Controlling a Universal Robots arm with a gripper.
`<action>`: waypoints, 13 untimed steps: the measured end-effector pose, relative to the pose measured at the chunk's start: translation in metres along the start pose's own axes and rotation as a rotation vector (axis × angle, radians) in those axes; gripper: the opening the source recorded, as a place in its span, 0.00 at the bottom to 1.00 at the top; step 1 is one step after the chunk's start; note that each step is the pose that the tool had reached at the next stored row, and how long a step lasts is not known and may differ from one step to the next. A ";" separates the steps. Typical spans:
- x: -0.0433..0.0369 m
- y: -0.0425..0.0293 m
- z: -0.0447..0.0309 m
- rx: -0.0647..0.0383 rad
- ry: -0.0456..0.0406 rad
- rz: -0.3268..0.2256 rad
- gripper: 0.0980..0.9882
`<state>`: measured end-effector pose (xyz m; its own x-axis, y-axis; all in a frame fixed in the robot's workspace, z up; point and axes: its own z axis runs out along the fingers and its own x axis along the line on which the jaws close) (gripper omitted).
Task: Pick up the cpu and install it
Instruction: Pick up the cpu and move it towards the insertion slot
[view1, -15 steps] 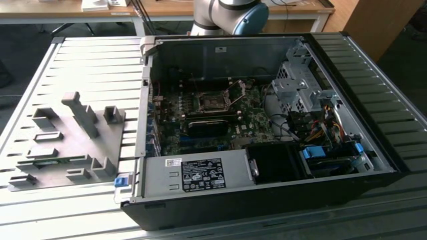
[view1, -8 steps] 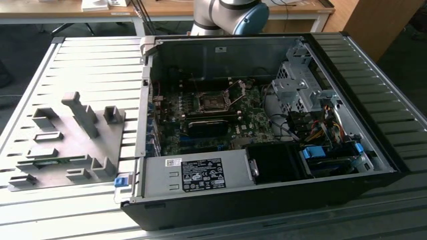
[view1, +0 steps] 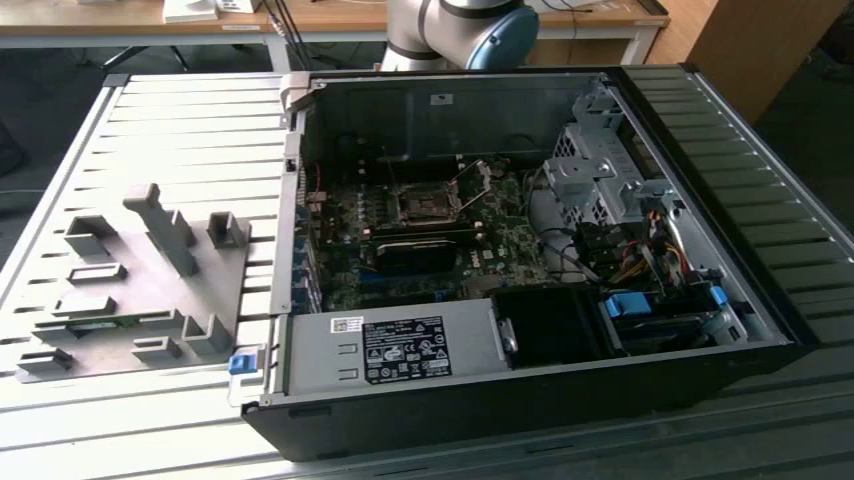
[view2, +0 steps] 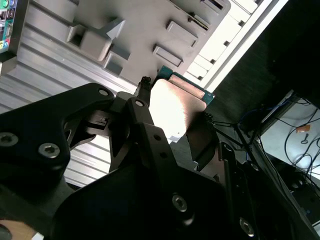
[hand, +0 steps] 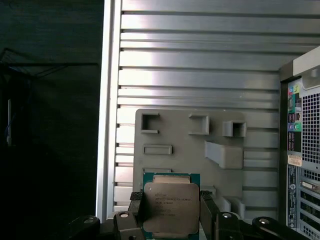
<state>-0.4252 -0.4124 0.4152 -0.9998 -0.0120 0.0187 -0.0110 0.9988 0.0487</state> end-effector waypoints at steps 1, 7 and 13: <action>-0.0012 0.0000 -0.0001 0.000 0.0001 0.000 0.50; -0.0084 0.0001 -0.0001 0.000 0.0001 0.000 0.50; -0.0156 0.0003 -0.0003 0.000 0.0001 0.000 0.50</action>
<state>-0.4096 -0.4119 0.4152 -0.9998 -0.0120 0.0189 -0.0110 0.9988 0.0486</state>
